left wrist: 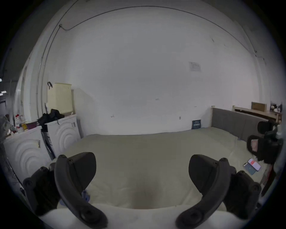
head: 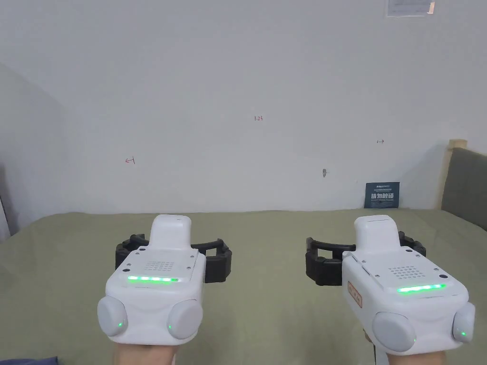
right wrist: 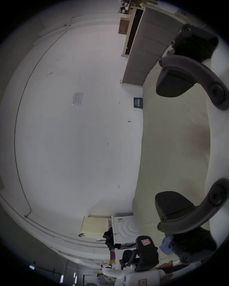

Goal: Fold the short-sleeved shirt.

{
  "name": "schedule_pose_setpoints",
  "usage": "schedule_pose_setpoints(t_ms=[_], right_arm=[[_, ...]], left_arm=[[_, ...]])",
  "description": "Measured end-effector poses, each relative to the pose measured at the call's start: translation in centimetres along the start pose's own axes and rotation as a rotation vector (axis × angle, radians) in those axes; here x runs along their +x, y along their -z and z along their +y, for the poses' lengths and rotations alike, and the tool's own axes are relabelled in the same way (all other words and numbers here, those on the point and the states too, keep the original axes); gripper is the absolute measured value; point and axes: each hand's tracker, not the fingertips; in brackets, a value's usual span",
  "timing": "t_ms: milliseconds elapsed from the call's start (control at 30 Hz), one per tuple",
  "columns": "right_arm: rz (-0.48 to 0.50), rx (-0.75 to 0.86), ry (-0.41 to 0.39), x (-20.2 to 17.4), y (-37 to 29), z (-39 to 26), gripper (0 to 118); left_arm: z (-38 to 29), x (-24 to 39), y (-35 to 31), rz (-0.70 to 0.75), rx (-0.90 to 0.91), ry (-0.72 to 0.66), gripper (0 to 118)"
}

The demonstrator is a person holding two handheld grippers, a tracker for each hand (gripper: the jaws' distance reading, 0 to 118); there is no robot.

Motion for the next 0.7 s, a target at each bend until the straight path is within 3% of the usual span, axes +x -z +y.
schedule_pose_setpoints(t_ms=[67, 167, 300, 367, 533, 700], right_arm=[[0.013, 0.005, -0.019, -0.4, 0.0, 0.2, 118], [0.009, 0.008, -0.030, -0.5, -0.3, 0.8, 118], [0.022, -0.024, 0.003, -0.3, 0.0, 1.0, 118], [0.021, -0.031, 0.004, -0.2, 0.4, 1.0, 118], [0.026, -0.031, -0.009, -0.4, -0.2, 1.1, 118], [0.030, -0.040, -0.014, -0.5, 0.0, 1.1, 118]], left_arm=[[0.2, -0.6, 0.2, -0.061, -0.002, -0.035, 118], [1.1, -0.3, 0.0, -0.034, -0.031, -0.041, 118], [1.7, -0.7, -1.3, -0.074, 0.023, -0.107, 118], [2.1, -0.9, -0.9, -0.028, -0.026, -0.102, 118], [2.4, -2.0, -0.7, -0.142, -0.058, -0.132, 118], [3.2, -1.5, -1.5, -0.038, -0.100, -0.152, 118]])
